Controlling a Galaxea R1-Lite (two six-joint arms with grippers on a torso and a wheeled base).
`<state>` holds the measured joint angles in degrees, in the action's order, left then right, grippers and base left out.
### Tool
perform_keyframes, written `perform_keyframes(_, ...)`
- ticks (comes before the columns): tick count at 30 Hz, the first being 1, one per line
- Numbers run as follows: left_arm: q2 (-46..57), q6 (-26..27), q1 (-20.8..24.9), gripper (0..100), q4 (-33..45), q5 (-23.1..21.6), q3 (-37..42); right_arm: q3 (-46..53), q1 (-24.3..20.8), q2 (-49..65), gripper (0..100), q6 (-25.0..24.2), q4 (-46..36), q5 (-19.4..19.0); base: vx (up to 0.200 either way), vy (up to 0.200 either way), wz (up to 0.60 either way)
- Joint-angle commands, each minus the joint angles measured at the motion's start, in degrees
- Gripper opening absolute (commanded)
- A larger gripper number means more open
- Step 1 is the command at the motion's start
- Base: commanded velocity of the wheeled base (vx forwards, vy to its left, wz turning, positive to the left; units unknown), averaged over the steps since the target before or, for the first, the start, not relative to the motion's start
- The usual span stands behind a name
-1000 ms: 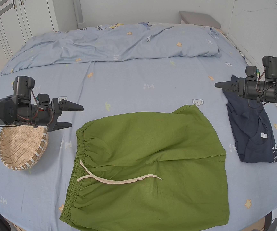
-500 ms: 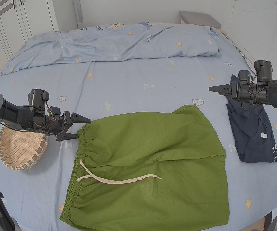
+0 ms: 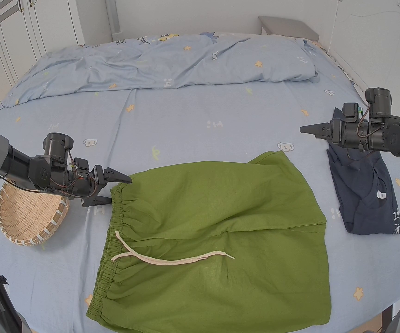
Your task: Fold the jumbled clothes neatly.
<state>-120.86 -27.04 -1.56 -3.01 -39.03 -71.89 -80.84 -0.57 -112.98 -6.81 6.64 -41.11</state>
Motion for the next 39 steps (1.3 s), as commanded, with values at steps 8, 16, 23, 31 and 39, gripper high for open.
perform_keyframes(8,-2.7,0.1,0.6,0,-0.3,1.6,-3.1,-0.5,0.0,-0.3,100,-0.3,0.1,0.0,0.0,0.0,0.0)
perform_keyframes(16,-3.5,0.2,0.7,0,-0.7,1.6,-3.9,-0.8,0.0,-1.2,100,-0.3,0.1,0.0,0.0,0.0,0.0)
perform_keyframes(23,-2.4,-0.3,0.7,0,-3.6,1.7,-3.0,-2.8,0.6,-3.7,100,-0.4,0.1,0.6,0.0,0.0,0.0)
perform_keyframes(31,0.0,-0.2,0.6,0,-3.8,1.7,-3.2,-7.8,0.7,-11.0,100,-1.2,0.0,0.7,0.0,0.0,0.0)
perform_keyframes(39,0.6,0.1,-0.5,0,-3.8,1.8,-2.6,-13.3,-1.0,-17.4,100,-1.7,-0.5,0.7,0.0,0.0,0.0)
